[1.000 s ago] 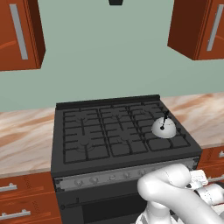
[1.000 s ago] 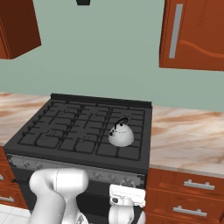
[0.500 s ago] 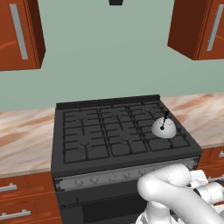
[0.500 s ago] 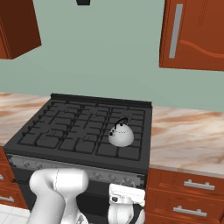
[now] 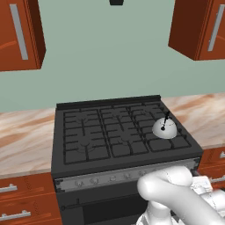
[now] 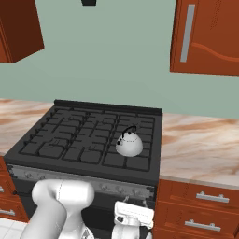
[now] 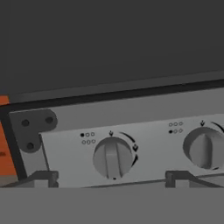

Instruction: The kettle is done boiling. Turn off the stove, then wait for 300 timesteps before moving the kettle to the dining table.

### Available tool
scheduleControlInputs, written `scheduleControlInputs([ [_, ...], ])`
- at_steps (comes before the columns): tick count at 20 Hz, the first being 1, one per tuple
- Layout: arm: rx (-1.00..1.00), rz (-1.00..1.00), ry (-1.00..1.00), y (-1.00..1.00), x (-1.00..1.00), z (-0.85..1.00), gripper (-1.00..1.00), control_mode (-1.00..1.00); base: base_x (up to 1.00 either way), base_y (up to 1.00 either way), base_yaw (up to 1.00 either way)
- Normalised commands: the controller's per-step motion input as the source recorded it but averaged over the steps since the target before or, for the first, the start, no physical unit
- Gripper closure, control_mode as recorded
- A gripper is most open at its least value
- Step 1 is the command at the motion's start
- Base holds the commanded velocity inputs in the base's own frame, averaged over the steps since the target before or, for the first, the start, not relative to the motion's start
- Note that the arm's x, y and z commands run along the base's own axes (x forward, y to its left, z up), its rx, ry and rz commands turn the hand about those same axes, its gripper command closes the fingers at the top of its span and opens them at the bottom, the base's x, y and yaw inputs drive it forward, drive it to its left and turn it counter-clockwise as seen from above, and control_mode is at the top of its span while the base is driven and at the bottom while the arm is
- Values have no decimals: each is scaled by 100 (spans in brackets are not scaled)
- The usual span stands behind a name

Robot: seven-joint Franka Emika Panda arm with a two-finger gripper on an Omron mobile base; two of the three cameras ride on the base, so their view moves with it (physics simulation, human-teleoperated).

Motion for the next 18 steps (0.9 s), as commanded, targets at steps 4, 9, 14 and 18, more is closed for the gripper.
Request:
scheduleControlInputs([
  [4, 0, -4, -5, -1, -47, 7, -100, -100, 0, 0, 0],
  [9, 0, -4, -8, -3, -49, 32, -100, -100, 0, 0, 0],
  [14, -5, -3, -12, -4, -42, 56, -100, -100, 0, 0, 0],
  [18, -11, -3, -13, -2, -35, 68, -100, -100, 0, 0, 0],
])
